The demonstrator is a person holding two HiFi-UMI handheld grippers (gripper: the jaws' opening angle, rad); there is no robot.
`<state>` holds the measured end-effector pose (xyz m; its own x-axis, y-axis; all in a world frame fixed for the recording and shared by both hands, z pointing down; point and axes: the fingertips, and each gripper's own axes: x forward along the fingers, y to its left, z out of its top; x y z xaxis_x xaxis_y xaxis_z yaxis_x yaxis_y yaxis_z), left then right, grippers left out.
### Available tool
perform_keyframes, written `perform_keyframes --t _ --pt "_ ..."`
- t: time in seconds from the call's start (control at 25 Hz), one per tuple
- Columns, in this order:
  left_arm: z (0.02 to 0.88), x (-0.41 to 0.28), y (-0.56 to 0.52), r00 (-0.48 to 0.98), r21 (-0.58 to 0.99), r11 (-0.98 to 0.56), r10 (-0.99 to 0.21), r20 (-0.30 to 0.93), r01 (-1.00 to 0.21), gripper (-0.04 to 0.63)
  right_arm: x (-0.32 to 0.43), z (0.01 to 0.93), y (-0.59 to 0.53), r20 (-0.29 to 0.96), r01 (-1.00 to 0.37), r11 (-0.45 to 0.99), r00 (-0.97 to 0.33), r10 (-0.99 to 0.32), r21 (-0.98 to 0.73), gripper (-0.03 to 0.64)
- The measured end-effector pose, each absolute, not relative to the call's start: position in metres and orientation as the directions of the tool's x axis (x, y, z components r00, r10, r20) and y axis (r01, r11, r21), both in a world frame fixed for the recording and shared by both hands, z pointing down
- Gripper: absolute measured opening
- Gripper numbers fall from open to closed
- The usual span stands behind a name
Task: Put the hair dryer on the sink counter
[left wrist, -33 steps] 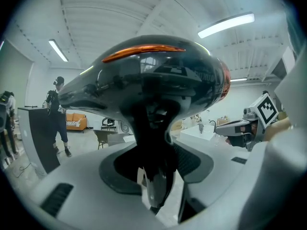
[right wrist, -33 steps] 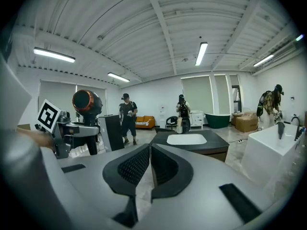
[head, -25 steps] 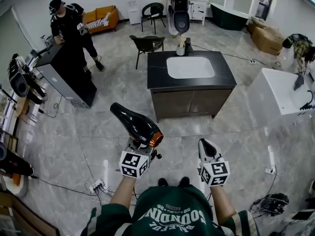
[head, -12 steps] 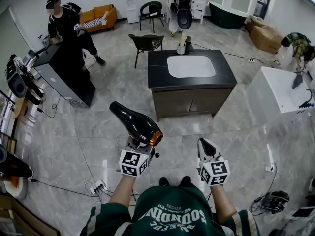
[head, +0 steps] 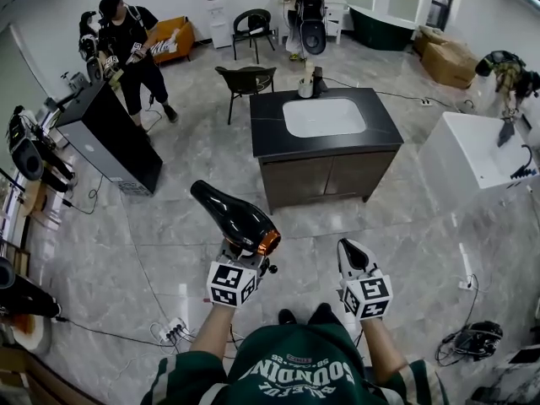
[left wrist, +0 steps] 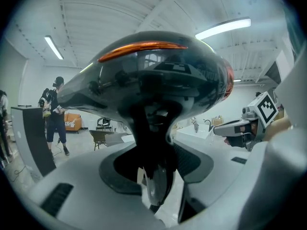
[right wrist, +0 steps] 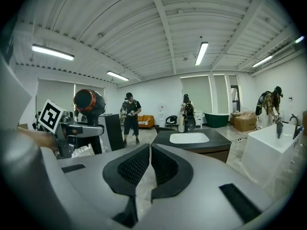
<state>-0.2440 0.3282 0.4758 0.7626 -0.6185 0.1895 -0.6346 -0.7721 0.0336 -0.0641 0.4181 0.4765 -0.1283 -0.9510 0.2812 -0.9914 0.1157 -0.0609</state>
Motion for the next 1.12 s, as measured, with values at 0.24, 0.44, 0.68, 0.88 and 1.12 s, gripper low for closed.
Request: perform_keyframes --t 0.24,0.44,0.68,0.88,1.12 --pt "0.475 -0.242 0.329 0.772 0.027 -0.783 -0.607 0.189 -0.622 0.198 -0.063 0.479 0.418 0.278 -0.991 0.108 -0.125 -0.953 -0.073 0.044" --pt "0.473 -0.245 0.323 0.77 0.025 -0.781 -0.61 0.189 -0.624 0.198 -0.066 0.475 0.409 0.266 -0.991 0.116 -0.131 -0.955 -0.071 0.044" --pt "0.478 -0.237 0.3 0.767 0.021 -0.78 -0.61 0.199 -0.626 0.198 -0.059 0.478 0.384 0.263 -0.99 0.123 -0.138 -0.955 -0.075 0.044" --pt "0.477 -0.224 0.275 0.762 0.016 -0.776 -0.616 0.203 -0.631 0.198 -0.044 0.481 0.358 0.264 -0.988 0.131 -0.149 -0.953 -0.085 0.044" --pt "0.486 -0.193 0.226 0.744 0.029 -0.758 -0.632 0.218 -0.652 0.198 -0.01 0.492 0.309 0.277 -0.985 0.145 -0.167 -0.946 -0.098 0.044"
